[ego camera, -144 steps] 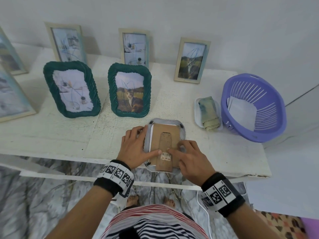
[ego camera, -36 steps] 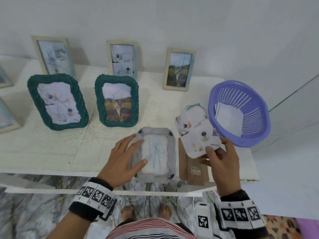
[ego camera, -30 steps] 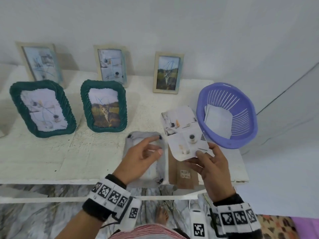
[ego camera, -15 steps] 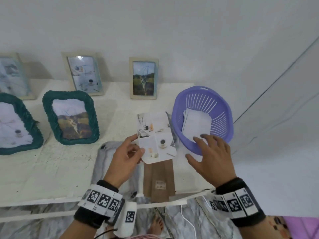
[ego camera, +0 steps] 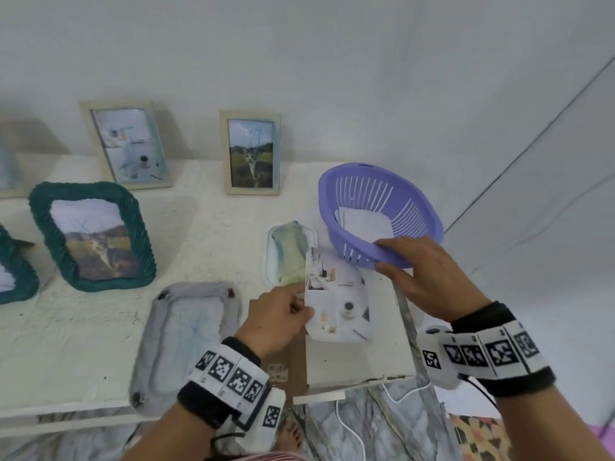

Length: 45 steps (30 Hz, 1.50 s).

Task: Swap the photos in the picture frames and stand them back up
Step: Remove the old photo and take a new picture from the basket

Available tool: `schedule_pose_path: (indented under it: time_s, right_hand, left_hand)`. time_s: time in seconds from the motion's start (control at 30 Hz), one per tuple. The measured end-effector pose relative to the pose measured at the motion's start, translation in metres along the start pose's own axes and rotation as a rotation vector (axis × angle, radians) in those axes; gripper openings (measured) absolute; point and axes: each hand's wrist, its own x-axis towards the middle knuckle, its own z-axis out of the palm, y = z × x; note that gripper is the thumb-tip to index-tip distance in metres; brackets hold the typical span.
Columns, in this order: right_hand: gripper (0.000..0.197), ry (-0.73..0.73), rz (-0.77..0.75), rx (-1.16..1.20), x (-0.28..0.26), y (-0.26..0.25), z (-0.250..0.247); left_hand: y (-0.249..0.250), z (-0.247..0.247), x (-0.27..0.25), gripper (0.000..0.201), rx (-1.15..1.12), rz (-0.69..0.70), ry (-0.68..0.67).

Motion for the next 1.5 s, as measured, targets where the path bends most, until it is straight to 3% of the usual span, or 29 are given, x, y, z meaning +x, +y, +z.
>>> schedule_pose_path:
  time_s: [0.17, 0.4, 0.63, 0.8, 1.1, 1.17, 1.3, 1.4, 1.5]
  right_hand:
    - [0.033, -0.01, 0.015, 0.055, 0.0, 0.006, -0.006]
    - [0.041, -0.036, -0.02, -0.04, -0.011, 0.005, 0.017]
    - [0.038, 0.008, -0.005, -0.062, -0.033, -0.002, 0.05]
    - [0.038, 0.038, -0.018, -0.077, -0.033, -0.006, 0.052]
    - [0.04, -0.071, -0.031, -0.067, -0.032, -0.015, 0.047]
    - [0.047, -0.112, 0.012, -0.008, -0.027, -0.014, 0.039]
    - [0.042, -0.1, 0.11, 0.038, 0.006, -0.009, 0.008]
    - [0.039, -0.105, 0.121, -0.03, 0.051, -0.004, -0.015]
    - [0.04, -0.214, 0.17, -0.146, 0.099, 0.001, -0.024]
  left_hand:
    - [0.019, 0.018, 0.013, 0.046, 0.142, -0.078, -0.058]
    - [0.021, 0.028, 0.029, 0.039, 0.057, -0.142, -0.033]
    - [0.016, 0.019, 0.035, 0.029, 0.212, -0.137, 0.006]
    - [0.011, 0.011, 0.043, 0.032, 0.43, -0.102, -0.049]
    - [0.008, 0.001, 0.042, 0.045, 0.51, -0.129, 0.002]
    - [0.009, -0.004, 0.04, 0.042, 0.409, -0.082, 0.041]
    - [0.019, -0.015, 0.038, 0.027, -0.143, -0.009, 0.152]
    - [0.026, -0.018, 0.043, 0.029, -0.414, -0.085, 0.149]
    - [0.028, -0.018, 0.049, 0.029, -0.569, -0.135, 0.139]
